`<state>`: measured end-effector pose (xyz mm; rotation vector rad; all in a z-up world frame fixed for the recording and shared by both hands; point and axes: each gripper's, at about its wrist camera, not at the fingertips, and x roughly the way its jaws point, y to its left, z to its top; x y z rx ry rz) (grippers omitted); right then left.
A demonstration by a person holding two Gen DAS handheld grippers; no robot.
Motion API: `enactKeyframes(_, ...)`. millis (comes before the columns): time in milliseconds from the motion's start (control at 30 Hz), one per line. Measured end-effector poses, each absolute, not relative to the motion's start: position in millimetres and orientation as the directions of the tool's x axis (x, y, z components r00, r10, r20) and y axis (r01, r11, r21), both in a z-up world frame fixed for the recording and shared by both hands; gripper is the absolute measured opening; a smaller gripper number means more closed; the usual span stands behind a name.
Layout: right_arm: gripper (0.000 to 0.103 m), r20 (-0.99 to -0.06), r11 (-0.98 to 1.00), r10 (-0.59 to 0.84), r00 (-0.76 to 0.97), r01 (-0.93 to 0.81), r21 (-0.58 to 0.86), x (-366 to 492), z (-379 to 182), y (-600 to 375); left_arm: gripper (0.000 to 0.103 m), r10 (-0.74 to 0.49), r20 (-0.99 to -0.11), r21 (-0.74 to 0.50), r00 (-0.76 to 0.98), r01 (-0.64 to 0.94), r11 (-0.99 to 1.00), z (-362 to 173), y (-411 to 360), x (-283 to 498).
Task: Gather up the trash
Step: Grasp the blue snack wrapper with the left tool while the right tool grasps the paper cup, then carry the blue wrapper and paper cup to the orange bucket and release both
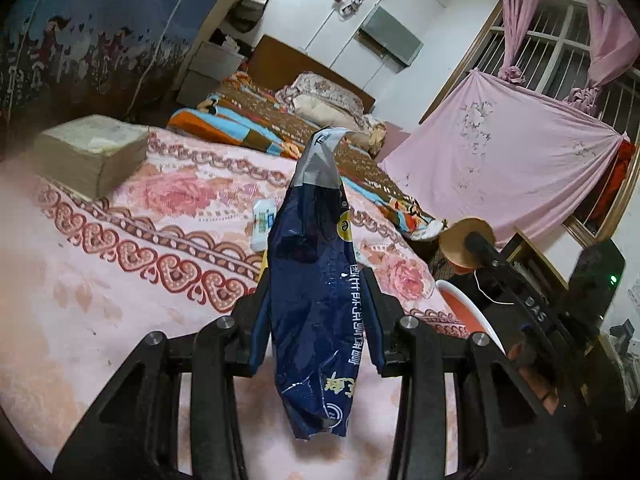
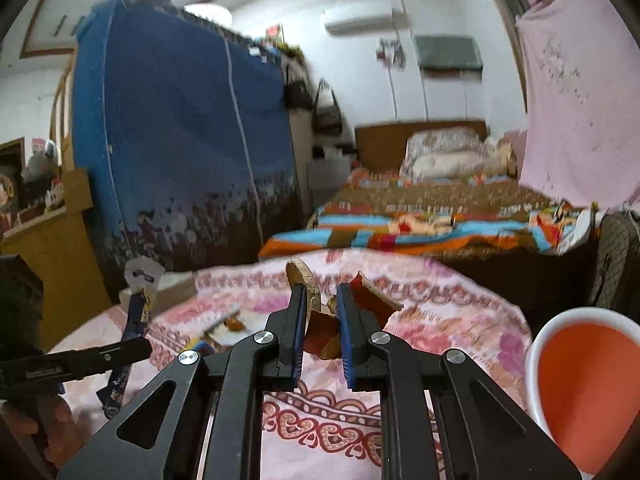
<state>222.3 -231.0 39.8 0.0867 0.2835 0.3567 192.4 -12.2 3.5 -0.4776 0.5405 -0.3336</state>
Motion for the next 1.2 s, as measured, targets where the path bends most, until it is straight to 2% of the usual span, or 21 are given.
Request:
enactKeyframes(167,0.013,-0.169,0.936,0.347,0.922,-0.329,0.127,206,45,-238,0.024,-0.386,-0.35,-0.466,0.853,0.199,0.862,23,-24,182)
enactKeyframes(300,0.013,-0.093,0.939,0.327,0.94,-0.312,0.146,195,51,-251,0.024,-0.361,-0.314,-0.369,0.878,0.237,0.899,43,-48,181)
enactKeyframes(600,0.013,0.035,0.977,0.157,0.987,-0.161,0.139,174,69,-291,0.025,-0.462,-0.246,-0.182,0.852,0.428,0.885,87,-121,200)
enactKeyframes(800,0.013,0.032,0.976,0.028,0.999,-0.034,0.216,175,69,-336,0.025,-0.553,-0.274,-0.13,0.787,0.54,0.832,96,-167,212)
enactKeyframes(1000,0.013,-0.022,0.946,-0.091,0.996,0.093,0.309,182,64,-383,0.025,-0.634,-0.378,-0.21,0.675,0.604,0.769,94,-208,245)
enactKeyframes(1200,0.014,-0.129,0.879,-0.172,0.977,0.212,0.426,189,50,-426,0.025,-0.658,-0.466,-0.272,0.592,0.611,0.743,86,-247,275)
